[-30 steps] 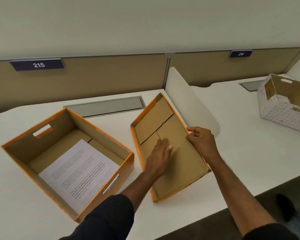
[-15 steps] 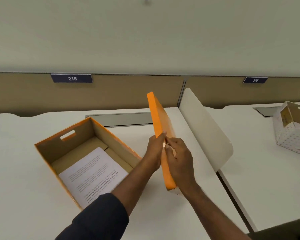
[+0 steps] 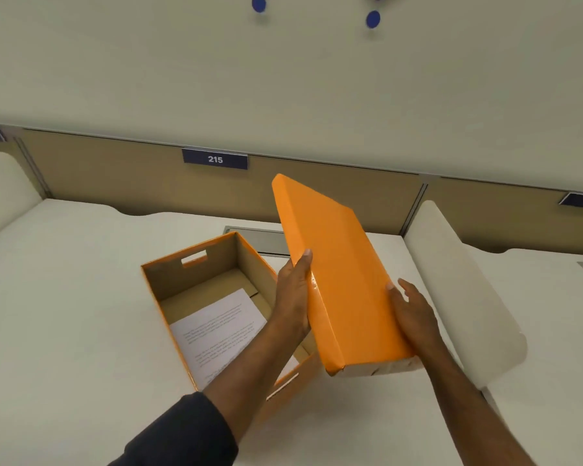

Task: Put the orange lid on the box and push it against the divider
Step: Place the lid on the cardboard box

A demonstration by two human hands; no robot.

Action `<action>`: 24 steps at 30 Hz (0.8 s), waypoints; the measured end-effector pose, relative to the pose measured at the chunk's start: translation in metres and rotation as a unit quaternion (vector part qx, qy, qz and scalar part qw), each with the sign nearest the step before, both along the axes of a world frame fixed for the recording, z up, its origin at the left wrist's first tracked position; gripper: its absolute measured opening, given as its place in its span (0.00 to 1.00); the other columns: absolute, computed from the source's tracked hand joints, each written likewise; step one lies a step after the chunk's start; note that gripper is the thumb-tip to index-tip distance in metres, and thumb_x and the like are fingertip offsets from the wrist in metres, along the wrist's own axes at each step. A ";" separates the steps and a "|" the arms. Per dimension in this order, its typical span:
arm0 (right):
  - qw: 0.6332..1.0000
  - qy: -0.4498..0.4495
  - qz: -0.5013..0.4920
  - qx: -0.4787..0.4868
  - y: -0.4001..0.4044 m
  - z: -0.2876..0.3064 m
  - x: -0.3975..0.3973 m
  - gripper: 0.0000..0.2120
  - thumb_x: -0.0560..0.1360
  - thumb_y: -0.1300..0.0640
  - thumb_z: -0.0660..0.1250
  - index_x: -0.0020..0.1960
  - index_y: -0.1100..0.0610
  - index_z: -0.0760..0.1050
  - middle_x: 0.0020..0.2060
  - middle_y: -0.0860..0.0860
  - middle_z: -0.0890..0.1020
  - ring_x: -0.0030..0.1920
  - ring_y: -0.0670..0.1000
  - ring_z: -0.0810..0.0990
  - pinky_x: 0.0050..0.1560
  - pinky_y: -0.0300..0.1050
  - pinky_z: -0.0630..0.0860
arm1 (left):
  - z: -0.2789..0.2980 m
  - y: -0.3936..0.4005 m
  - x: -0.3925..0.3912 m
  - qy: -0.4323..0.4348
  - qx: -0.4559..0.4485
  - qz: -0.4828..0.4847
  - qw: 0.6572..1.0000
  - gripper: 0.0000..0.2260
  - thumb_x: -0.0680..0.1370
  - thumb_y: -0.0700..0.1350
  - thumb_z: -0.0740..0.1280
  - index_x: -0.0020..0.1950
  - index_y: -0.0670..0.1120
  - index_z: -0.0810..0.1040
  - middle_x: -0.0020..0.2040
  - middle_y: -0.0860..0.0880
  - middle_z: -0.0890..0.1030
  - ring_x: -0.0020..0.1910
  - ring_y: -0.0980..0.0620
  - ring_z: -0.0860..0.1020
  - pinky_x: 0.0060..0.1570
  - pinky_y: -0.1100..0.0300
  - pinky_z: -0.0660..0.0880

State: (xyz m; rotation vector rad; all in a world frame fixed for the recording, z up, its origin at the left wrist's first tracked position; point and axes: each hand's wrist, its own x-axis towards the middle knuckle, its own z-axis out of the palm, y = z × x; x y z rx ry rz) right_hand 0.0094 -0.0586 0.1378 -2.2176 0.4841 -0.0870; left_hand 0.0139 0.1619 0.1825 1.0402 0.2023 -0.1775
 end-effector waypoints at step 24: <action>0.977 -0.038 0.187 -0.097 0.154 -0.020 0.060 0.30 0.79 0.39 0.62 0.76 0.53 0.66 0.70 0.57 0.76 0.66 0.64 0.76 0.65 0.65 0.72 | -0.089 0.167 -0.031 0.022 0.403 0.162 0.900 0.41 0.74 0.70 0.47 0.82 0.50 0.42 0.83 0.49 0.43 0.82 0.50 0.40 0.77 0.44 0.31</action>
